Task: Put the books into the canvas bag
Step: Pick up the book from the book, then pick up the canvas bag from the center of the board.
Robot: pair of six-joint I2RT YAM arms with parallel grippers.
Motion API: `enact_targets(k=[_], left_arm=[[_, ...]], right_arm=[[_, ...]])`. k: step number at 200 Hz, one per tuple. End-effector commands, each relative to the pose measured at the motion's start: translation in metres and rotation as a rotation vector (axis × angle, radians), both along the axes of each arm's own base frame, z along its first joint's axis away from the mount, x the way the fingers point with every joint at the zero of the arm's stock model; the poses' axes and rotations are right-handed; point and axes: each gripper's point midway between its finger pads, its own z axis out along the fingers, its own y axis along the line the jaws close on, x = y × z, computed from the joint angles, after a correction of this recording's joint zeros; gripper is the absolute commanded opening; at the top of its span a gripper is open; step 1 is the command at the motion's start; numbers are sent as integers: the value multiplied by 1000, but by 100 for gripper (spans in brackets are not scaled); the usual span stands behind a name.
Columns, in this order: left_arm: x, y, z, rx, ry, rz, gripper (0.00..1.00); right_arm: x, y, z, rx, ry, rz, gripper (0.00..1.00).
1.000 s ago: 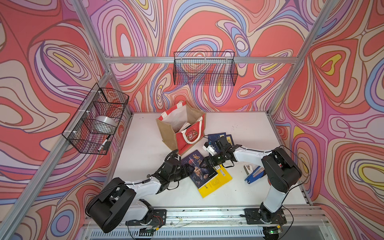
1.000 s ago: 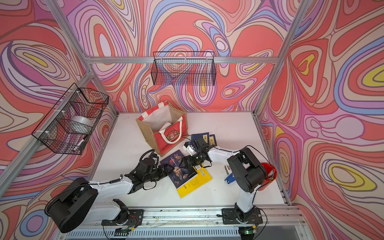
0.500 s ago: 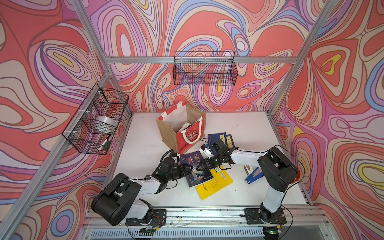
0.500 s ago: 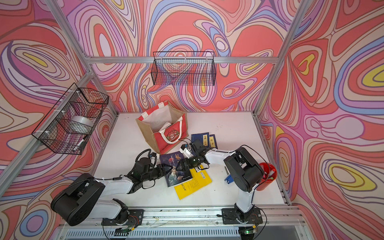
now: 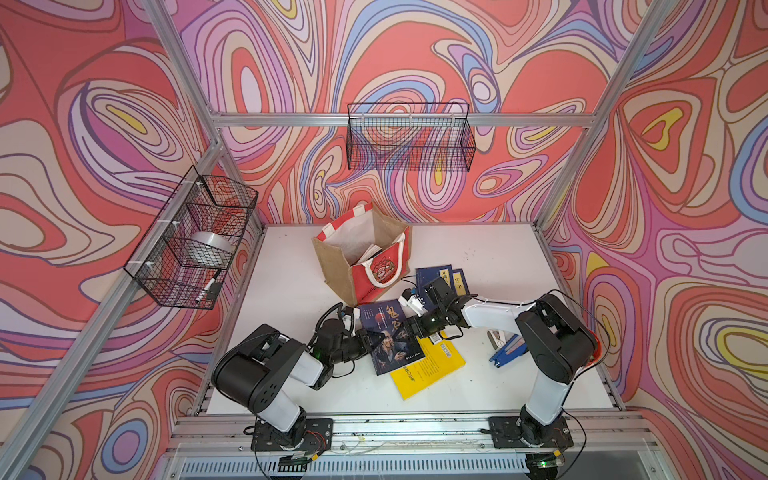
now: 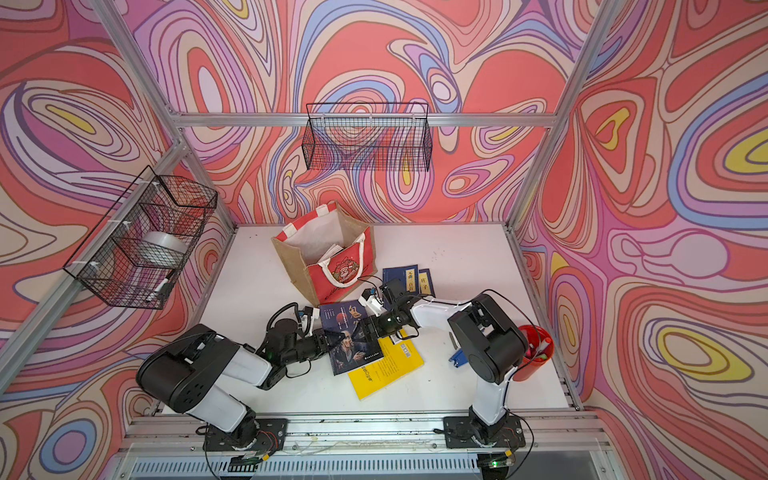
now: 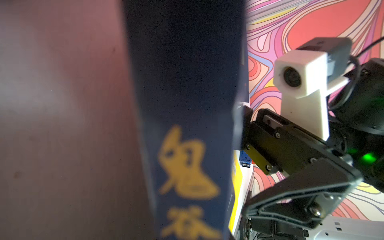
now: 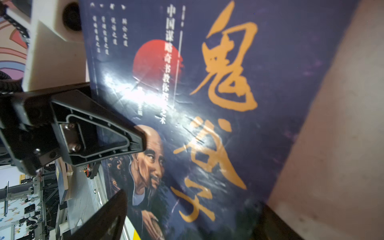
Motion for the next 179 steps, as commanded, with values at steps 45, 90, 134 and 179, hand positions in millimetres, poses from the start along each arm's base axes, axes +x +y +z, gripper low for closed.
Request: enact_targets(k=[45,90,134,179], left_arm=[[-17,34,61,347,-294,-52,0],[-44,31,130,317,-484,-121,0],[-47,54,204,372,-652,-20,0],[-34,66,249,506,-724,16,0]], right_arm=[[103,-50,148,-78,-380,-255,98],[193,-54,223,-215,-589,-400,98],[243,-35,219,-305,-595,-340,97],[260,-20,211,-279,-632,-298,95]])
